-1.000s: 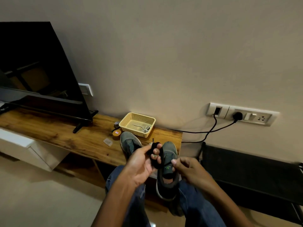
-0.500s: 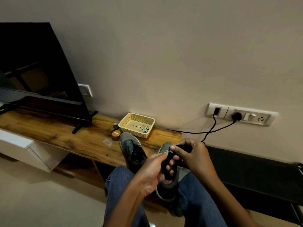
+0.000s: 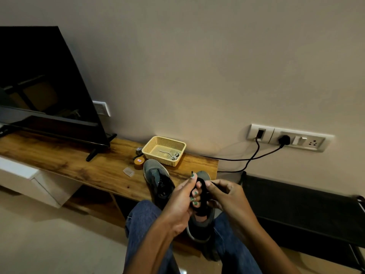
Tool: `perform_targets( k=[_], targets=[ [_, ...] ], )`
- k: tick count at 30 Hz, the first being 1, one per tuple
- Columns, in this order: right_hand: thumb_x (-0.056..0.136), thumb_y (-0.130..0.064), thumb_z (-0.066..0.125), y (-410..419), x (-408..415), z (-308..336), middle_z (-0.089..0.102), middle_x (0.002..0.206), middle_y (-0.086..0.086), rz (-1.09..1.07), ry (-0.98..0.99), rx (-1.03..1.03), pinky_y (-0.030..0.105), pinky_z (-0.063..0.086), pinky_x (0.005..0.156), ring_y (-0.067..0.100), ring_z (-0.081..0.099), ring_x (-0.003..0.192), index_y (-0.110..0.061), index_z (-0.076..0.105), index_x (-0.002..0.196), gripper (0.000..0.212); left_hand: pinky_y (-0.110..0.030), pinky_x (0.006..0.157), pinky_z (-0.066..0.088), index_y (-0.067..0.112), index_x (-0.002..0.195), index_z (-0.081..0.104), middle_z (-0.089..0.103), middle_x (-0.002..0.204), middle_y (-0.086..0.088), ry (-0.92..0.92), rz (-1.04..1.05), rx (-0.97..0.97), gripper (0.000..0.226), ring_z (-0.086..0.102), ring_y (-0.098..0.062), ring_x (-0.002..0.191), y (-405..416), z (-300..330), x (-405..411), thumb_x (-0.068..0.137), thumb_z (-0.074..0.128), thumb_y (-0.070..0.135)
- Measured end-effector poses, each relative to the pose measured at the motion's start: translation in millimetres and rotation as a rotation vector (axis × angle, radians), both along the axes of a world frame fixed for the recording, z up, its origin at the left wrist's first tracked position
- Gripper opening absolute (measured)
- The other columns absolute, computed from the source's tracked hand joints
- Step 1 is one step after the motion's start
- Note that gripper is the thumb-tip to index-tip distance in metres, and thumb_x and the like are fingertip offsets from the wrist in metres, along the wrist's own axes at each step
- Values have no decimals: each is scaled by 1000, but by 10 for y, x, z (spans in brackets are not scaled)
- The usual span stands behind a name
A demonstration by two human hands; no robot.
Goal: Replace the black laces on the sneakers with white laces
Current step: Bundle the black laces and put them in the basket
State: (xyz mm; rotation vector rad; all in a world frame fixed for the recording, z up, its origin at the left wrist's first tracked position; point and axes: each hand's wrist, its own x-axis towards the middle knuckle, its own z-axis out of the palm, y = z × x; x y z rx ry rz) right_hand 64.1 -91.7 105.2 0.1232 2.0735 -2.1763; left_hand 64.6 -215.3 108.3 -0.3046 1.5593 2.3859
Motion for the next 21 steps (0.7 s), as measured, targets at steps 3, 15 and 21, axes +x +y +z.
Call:
perform_targets(
  k=[3, 15, 21],
  targets=[
    [90, -20, 61, 1, 54, 19, 74, 93, 11, 65, 7, -3, 36, 55, 83, 24, 70, 92, -8, 72, 101, 19, -23, 56, 49, -2, 95, 57, 62, 71, -9, 27, -6, 3, 37, 59, -12, 60, -28, -23, 7, 95, 48, 34],
    [82, -13, 69, -9, 145, -28, 75, 89, 3, 92, 54, 40, 24, 55, 74, 16, 71, 87, -14, 73, 94, 13, -16, 49, 41, 15, 72, 53, 44, 54, 4, 93, 2, -147, 34, 44, -5, 50, -48, -62, -11, 99, 43, 34],
    [92, -2, 53, -47, 68, -43, 73, 82, 7, 30, -17, 67, 24, 52, 70, 14, 67, 76, -7, 71, 90, 18, -15, 48, 42, 12, 71, 53, 40, 48, 7, 154, -1, -182, 34, 41, -4, 45, -64, -61, -64, 99, 45, 29]
  ],
)
